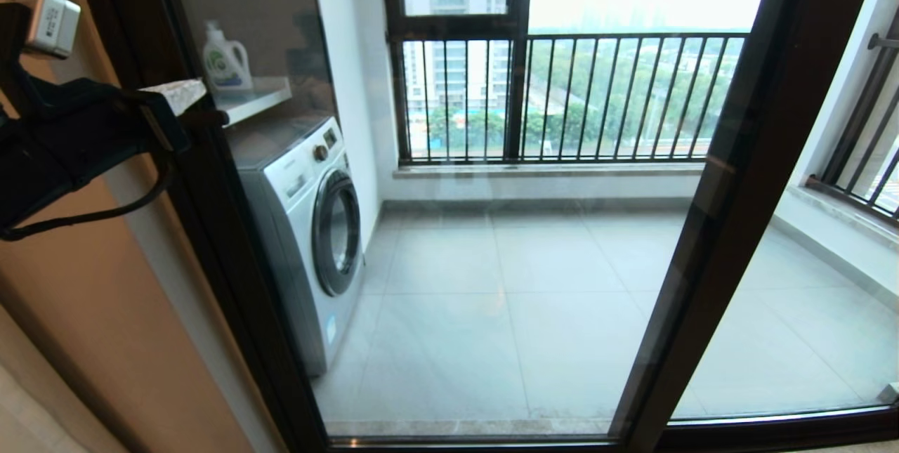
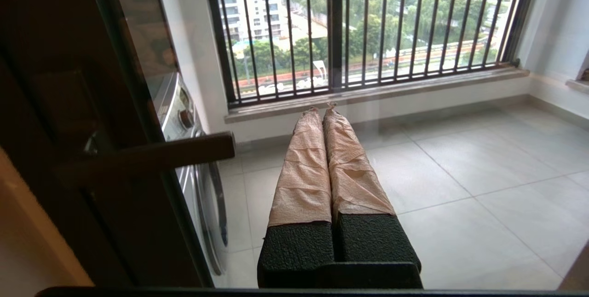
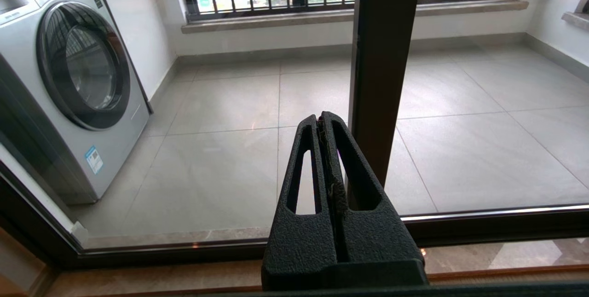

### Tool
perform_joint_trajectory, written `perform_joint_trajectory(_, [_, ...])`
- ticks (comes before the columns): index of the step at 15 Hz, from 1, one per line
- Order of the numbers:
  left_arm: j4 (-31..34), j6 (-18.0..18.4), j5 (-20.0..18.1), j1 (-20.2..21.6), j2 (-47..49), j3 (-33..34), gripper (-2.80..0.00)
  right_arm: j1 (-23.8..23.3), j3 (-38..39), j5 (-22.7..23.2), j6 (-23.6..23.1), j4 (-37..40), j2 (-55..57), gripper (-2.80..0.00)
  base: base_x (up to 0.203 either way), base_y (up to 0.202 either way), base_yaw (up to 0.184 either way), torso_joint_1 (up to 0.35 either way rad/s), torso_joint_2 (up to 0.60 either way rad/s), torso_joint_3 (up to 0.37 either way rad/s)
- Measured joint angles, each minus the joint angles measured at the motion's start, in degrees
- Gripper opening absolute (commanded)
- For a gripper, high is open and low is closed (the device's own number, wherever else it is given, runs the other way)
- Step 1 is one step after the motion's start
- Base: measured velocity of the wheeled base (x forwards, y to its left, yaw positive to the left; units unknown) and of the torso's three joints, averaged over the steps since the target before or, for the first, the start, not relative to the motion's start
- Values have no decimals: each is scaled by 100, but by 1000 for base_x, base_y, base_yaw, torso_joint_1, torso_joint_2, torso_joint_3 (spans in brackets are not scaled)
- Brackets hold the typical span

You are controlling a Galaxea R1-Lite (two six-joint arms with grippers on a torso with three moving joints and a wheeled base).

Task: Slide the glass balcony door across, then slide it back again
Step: Open the slid door

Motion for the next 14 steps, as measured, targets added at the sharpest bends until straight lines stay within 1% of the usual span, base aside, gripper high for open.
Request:
perform_joint_trajectory(3, [-33, 18, 19, 161, 695, -433, -280, 0, 0, -1, 1, 0, 0, -280, 0, 0, 0, 0, 0, 0])
perform_joint_trajectory(6, [-128, 21, 4, 394, 1155, -731, -280, -6, 0, -1, 2, 0, 0, -280, 0, 0, 0, 0, 0, 0])
perform_joint_trajectory(9, [-438, 43, -4, 556, 1476, -825, -280, -5, 0, -1, 2, 0, 0, -280, 0, 0, 0, 0, 0, 0])
perform_joint_trajectory(11, [-515, 65, -23, 665, 1630, -863, -280, -5, 0, -1, 2, 0, 0, -280, 0, 0, 0, 0, 0, 0])
perform_joint_trajectory(14, [-555, 256, -113, 744, 1713, -625, -280, 0, 0, -1, 3, -2, 0, -280, 0, 0, 0, 0, 0, 0])
